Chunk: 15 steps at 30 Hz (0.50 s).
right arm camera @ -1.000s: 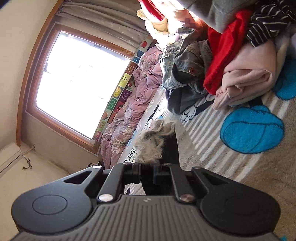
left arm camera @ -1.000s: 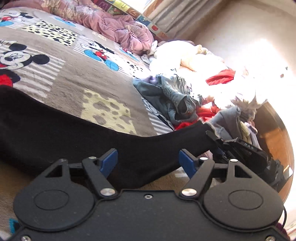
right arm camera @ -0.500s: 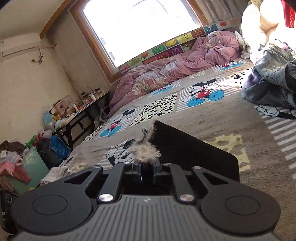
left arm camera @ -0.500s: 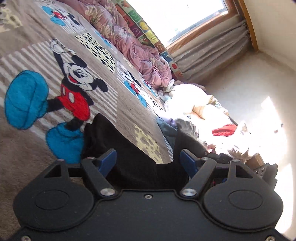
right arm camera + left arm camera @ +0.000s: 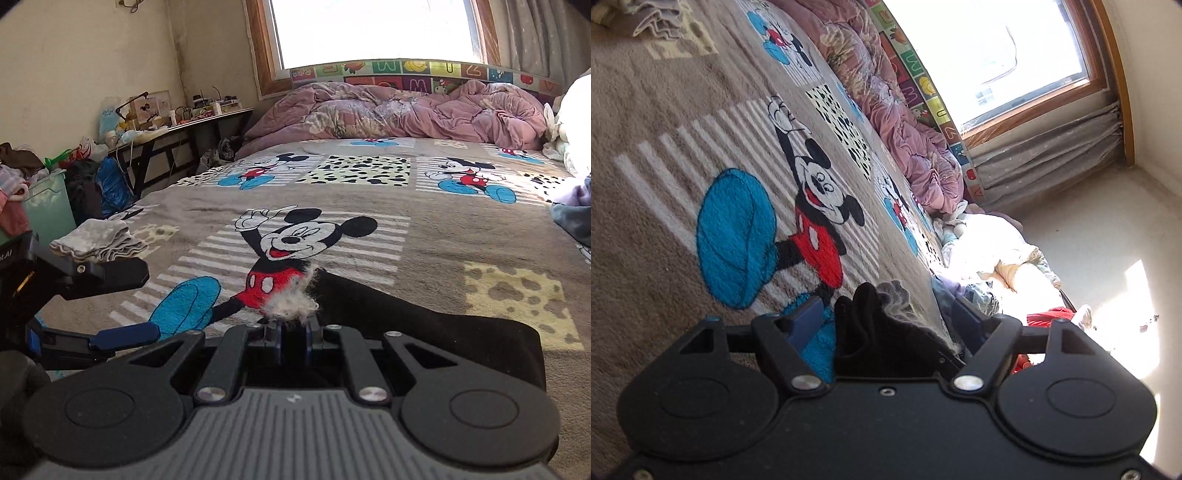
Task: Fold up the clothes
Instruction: 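Grasp the black pants with the left gripper while the right gripper grasps the fuzzy cuff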
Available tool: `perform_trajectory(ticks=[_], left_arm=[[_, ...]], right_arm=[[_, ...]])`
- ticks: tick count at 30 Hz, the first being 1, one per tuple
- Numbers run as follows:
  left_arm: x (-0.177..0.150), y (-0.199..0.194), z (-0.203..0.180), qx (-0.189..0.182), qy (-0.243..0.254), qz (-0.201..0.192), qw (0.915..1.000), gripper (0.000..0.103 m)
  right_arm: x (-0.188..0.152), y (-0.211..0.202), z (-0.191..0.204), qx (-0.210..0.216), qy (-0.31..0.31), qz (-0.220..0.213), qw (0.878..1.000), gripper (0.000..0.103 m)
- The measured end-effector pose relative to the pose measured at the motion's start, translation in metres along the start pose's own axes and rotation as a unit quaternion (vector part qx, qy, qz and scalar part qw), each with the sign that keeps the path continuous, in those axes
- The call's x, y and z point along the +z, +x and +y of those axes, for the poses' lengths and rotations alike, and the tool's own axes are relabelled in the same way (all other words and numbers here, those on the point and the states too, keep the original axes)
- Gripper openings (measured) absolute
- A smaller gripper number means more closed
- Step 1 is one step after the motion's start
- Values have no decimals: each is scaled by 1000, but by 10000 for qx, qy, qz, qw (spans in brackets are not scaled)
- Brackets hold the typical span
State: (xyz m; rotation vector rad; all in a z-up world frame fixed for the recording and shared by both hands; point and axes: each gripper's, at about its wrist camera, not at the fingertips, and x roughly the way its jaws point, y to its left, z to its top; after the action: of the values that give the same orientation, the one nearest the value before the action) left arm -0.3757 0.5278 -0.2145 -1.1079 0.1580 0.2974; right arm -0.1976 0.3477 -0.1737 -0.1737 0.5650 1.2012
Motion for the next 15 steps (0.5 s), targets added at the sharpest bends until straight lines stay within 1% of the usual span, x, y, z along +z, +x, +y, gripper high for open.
perform_trajectory(ticks=[4,5,6,8,9,10,11,12,15], left_arm=[[0,2,3,28,-13,50,10000,76],[0,3,4,40,-2,78,10000,76],[-1,5,4,59,24,111,9999,76],[-2,9,5,138,89,157,9997,76],[-3,11,6,179,96,186,9996,76],[-4,12,6,177,71,230,9996,76],[-5,12,4,117,83,262,9996,76],[-5,11,0,58,183,257,9995,76],[-10,12,-16,37,617,217,9979,76]], right_arm=[[-7,15,15,-109,-321,102,9994,13],[-10,19,19,-150,-418,155,9989,17],[-13,23,22,-176,-481,202,9985,19],[-16,25,22,-163,-404,194,9989,22],[-15,21,21,-103,-308,163,9993,25],[-13,15,18,17,-187,144,9997,44],[-11,8,15,140,-78,99,9998,59],[-8,0,13,212,-48,8,9998,61],[-3,-29,2,317,-105,-191,9993,61]])
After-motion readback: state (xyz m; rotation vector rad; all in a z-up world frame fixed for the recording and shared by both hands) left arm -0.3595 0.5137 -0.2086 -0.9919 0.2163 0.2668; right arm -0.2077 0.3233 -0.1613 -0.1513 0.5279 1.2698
